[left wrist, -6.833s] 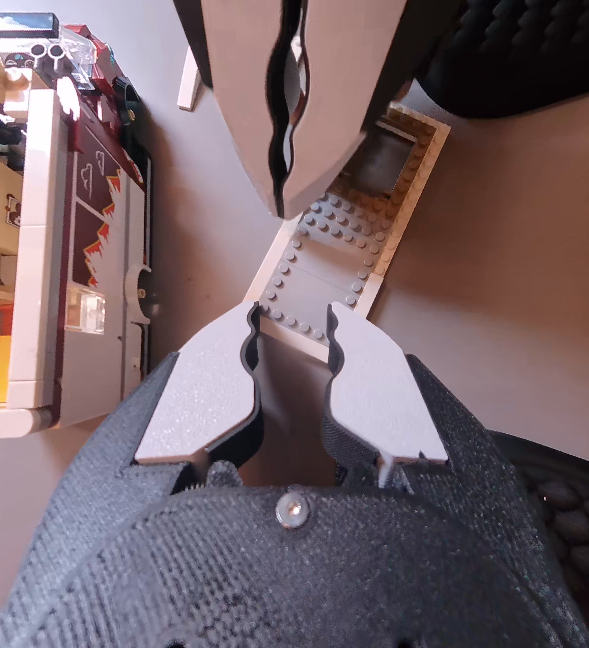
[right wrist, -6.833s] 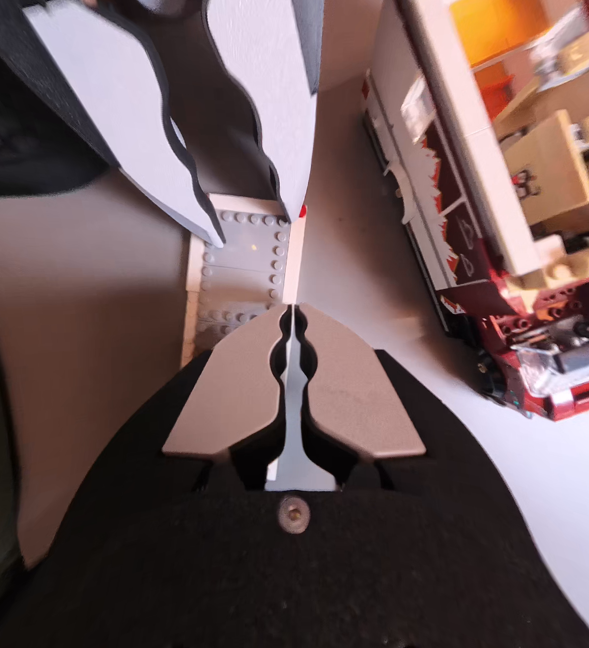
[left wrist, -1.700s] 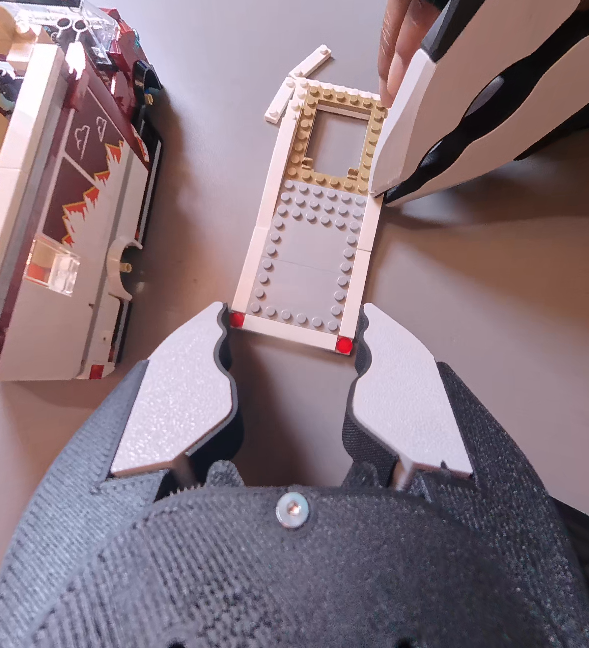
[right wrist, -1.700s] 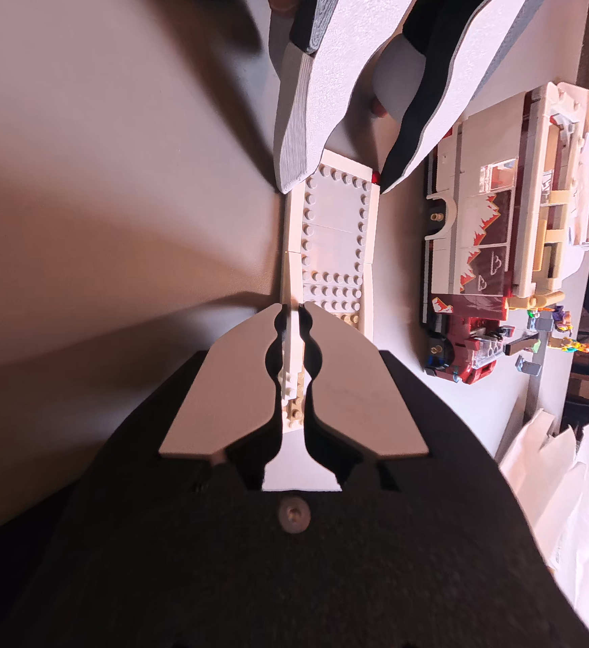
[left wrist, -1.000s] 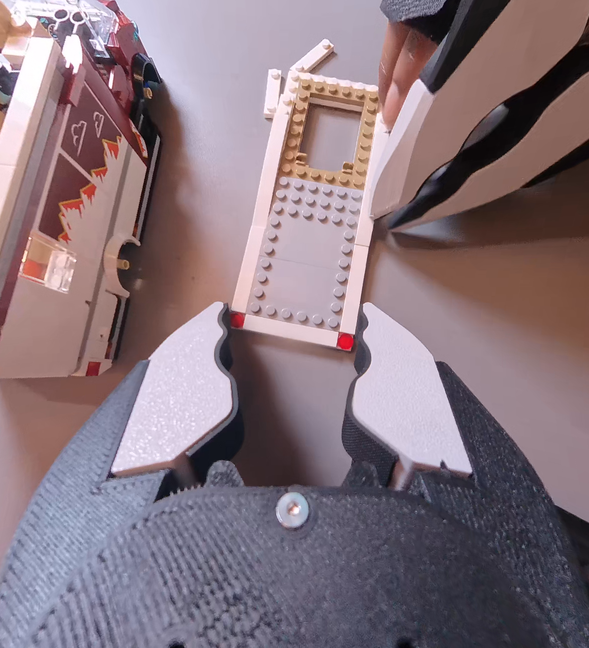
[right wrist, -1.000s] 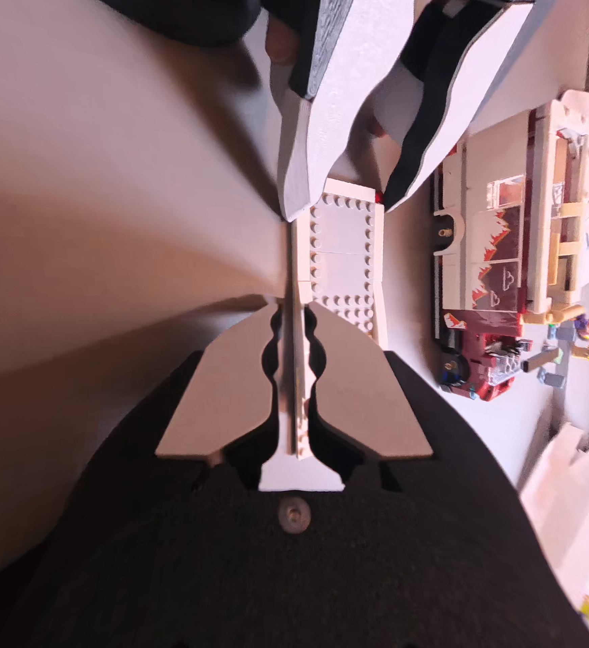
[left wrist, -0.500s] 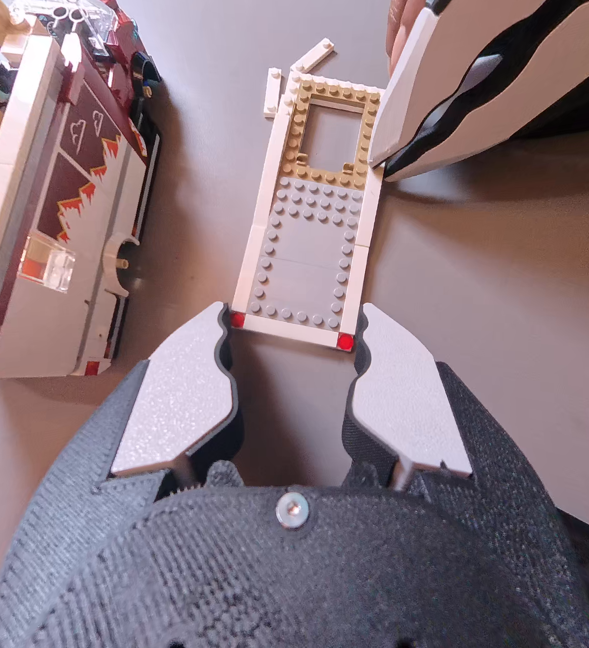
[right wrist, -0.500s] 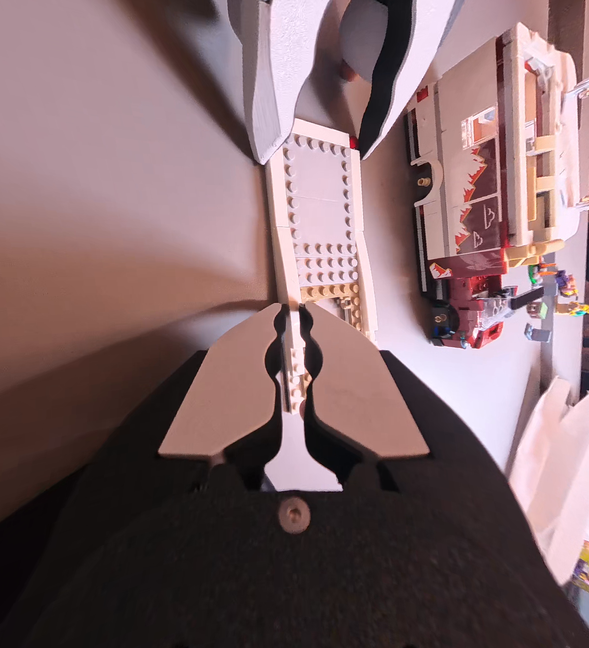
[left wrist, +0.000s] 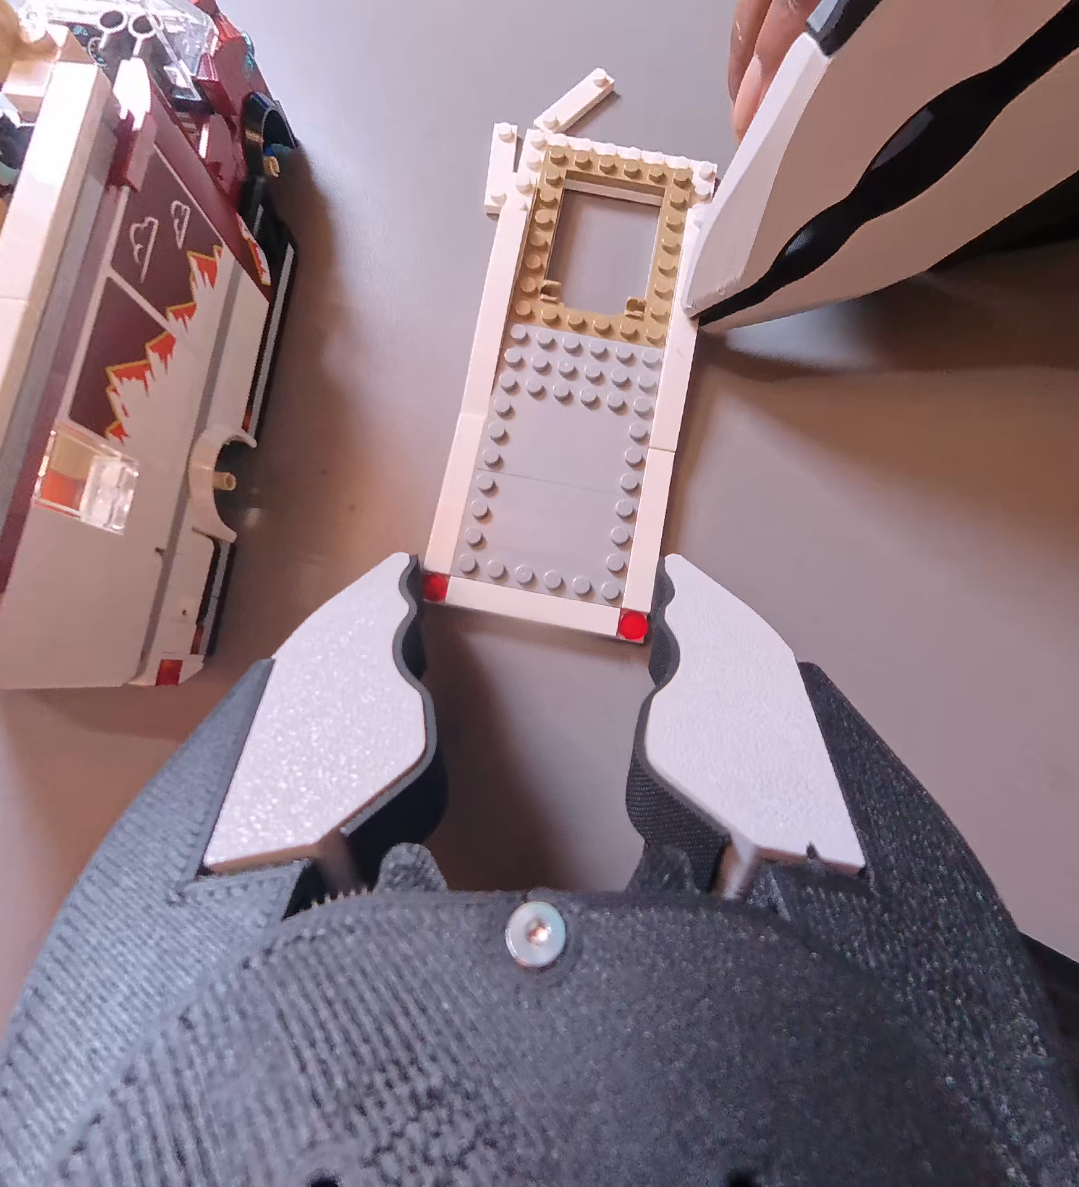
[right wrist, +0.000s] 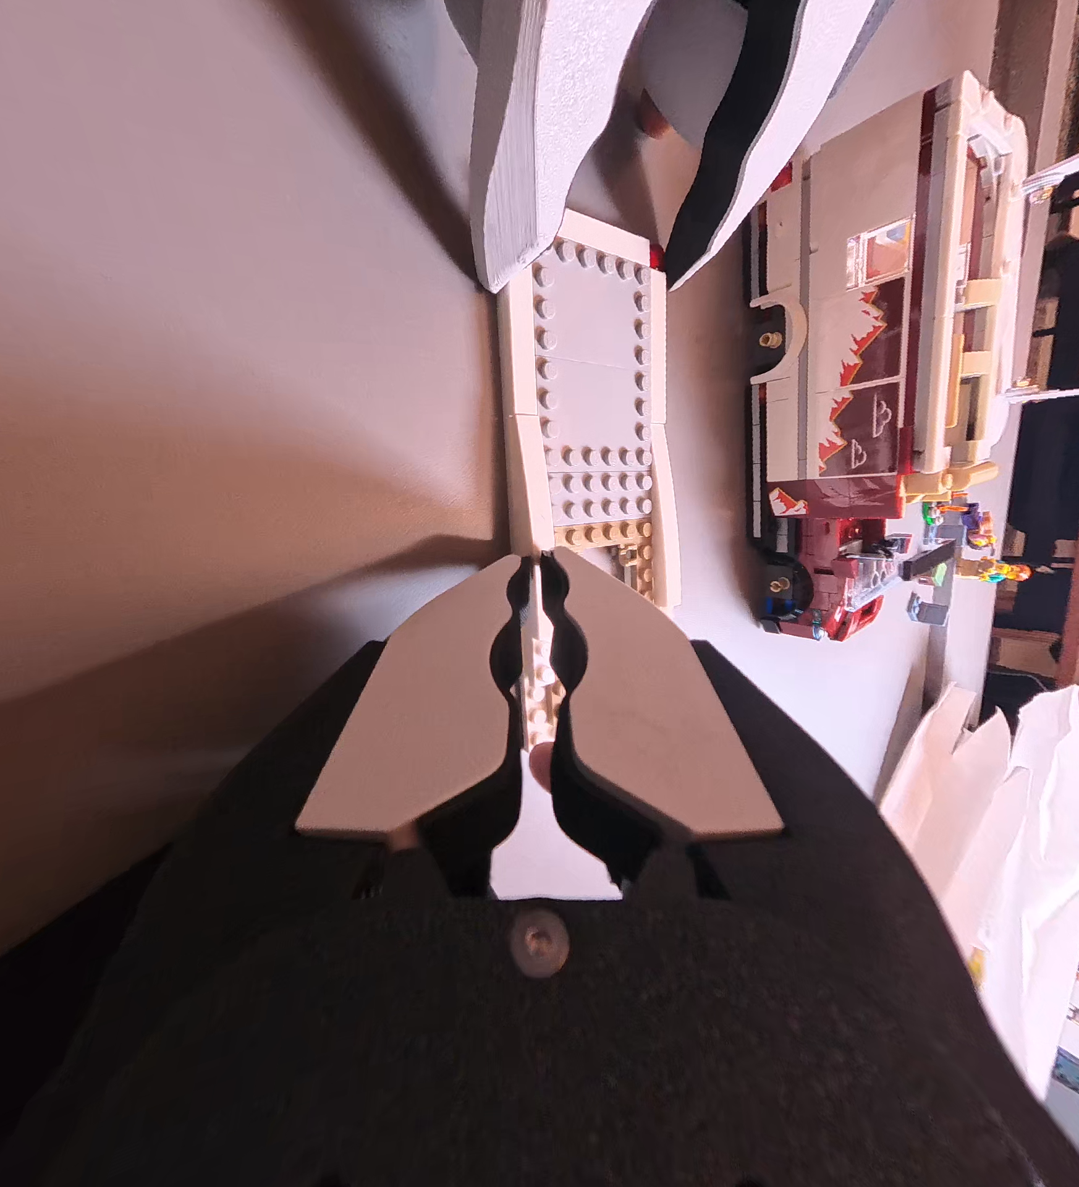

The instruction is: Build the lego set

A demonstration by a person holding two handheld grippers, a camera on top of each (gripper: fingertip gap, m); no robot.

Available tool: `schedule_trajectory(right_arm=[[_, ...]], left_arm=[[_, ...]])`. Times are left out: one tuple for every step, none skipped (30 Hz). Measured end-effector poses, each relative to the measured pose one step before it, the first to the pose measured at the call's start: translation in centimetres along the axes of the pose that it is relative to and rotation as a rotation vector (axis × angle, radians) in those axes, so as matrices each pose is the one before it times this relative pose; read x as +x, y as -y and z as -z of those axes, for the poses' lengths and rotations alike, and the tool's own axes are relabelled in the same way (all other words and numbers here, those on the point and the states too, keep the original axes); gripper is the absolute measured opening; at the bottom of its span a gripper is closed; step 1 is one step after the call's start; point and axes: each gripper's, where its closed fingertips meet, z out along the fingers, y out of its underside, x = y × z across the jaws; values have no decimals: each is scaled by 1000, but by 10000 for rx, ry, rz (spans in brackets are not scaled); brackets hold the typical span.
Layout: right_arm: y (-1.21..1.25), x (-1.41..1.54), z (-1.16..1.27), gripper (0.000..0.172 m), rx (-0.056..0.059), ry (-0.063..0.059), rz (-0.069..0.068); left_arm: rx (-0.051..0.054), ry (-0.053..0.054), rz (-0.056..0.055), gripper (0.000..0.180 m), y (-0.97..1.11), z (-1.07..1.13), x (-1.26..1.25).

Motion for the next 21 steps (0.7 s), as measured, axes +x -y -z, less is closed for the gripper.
schedule_trajectory(right_arm=[[50,-2,15,3,125,157,-280],[75,4,31,2,268,217,-599],[111,58,121,2,387,209,-705],[220,238,300,10,508,111,-590],[50,307,393,18,347,89,-368],[-386,254,315,20,16,150,-249],[-608,51,167,22,-114,265,-192],[-589,134,94,25,-82,159,-111],[-577,200,97,29,-60,85,10],[-525,278,127,35,-66,46,28],[-299,376,186,37,31,28,-53],[-135,279,215,41,115,127,-86],[-94,332,160,43,122,92,-115],[-109,215,58,49,84,182,-98],[-123,47,-54,58,44,319,-113],[-143,28,-141,64,-14,366,-113],[-99,45,-239,70,-28,359,-52],[-116,37,-311,76,-100,368,-10],[-81,52,-357,78,-163,360,3],[-14,60,-384,79,-176,328,72],[111,55,-329,79,-129,333,64]], left_arm=[[0,1,0,70,0,0,-1],[0,3,-4,70,7,7,-6],[8,-7,-9,70,4,0,-3],[2,-41,-22,70,-14,14,35],[6,-21,-21,70,-12,14,18],[0,-7,-10,70,4,-4,-6],[-1,-8,-15,70,4,-5,6],[10,-13,-19,70,-4,8,1],[17,-24,-37,70,-3,11,19],[6,-45,-51,70,-25,41,34],[-7,-32,-87,70,-29,51,33],[9,2,-121,69,6,39,6],[29,3,-141,70,38,7,25],[12,-14,-154,74,41,-17,62],[11,-17,-167,77,71,-29,85],[4,-39,-140,80,82,-42,111],[16,-66,-100,81,94,-75,148],[27,-74,-48,82,109,-114,137],[31,-73,-8,83,126,-145,110],[37,-56,5,83,143,-160,71],[39,-39,2,84,171,-187,19]])
